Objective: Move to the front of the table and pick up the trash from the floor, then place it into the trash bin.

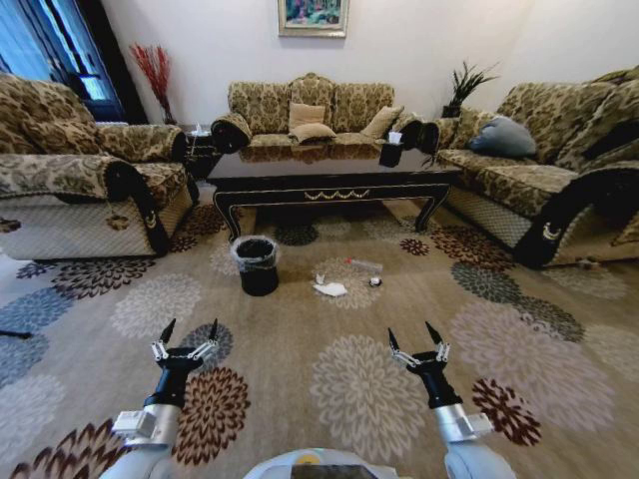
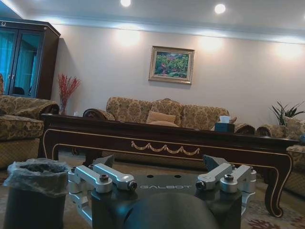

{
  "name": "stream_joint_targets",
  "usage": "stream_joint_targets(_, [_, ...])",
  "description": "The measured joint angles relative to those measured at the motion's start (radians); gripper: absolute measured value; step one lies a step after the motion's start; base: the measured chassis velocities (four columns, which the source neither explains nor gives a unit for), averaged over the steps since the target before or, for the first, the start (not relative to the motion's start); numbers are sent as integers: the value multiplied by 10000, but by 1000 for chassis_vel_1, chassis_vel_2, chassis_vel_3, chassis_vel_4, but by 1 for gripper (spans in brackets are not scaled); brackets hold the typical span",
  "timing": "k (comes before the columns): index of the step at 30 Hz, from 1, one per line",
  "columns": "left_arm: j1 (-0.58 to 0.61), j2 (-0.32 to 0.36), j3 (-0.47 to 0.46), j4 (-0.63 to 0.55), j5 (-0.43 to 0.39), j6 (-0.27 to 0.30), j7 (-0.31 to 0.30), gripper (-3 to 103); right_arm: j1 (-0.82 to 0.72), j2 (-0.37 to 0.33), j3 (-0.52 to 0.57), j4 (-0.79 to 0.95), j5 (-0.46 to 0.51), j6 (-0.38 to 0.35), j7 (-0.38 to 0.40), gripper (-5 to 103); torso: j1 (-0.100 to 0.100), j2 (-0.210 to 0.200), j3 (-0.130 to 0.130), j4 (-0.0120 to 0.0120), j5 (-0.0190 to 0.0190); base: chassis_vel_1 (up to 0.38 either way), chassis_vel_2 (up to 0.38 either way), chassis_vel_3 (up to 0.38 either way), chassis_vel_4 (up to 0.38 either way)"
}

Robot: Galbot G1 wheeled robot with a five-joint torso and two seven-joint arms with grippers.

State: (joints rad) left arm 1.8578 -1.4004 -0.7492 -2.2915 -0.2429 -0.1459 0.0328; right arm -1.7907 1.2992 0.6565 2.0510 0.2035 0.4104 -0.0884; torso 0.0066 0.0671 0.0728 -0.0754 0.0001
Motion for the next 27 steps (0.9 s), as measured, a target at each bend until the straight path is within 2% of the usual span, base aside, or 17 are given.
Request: stream_joint_targets(27, [-3, 37, 80, -61, -9, -32, 27, 100, -213, 121, 82, 146, -31, 95, 0, 100, 2, 5, 4, -1, -2, -206, 202, 199, -201])
